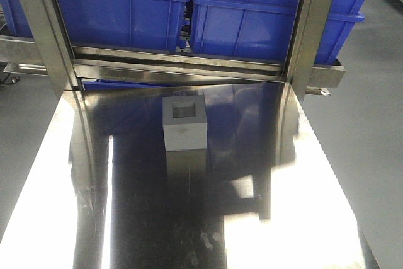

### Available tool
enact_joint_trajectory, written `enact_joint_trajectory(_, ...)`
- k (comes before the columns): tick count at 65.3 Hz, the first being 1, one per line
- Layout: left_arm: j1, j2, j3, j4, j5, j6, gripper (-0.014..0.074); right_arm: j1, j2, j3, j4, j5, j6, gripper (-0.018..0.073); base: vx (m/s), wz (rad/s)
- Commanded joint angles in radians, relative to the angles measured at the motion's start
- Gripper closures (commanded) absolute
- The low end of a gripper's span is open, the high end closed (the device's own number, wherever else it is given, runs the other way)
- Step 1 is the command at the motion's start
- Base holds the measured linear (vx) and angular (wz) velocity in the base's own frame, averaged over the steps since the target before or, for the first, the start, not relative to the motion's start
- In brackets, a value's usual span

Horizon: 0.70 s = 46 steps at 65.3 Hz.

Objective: Sort gray base to blue bin

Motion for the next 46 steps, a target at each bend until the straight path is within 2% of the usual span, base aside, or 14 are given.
enact_joint_trajectory(1,0.002,-0.011,-0.020,0.000,-0.070,-0.011,0.0603,0.000,0.001,0.001,-0.008,-0.075,-0.009,0.0564,0.00,0.00)
enact_joint_trajectory(46,0.002,-0.011,-0.020,0.000,-0.070,-0.011,0.0603,0.000,0.001,0.001,-0.008,-0.075,-0.009,0.0564,0.00,0.00)
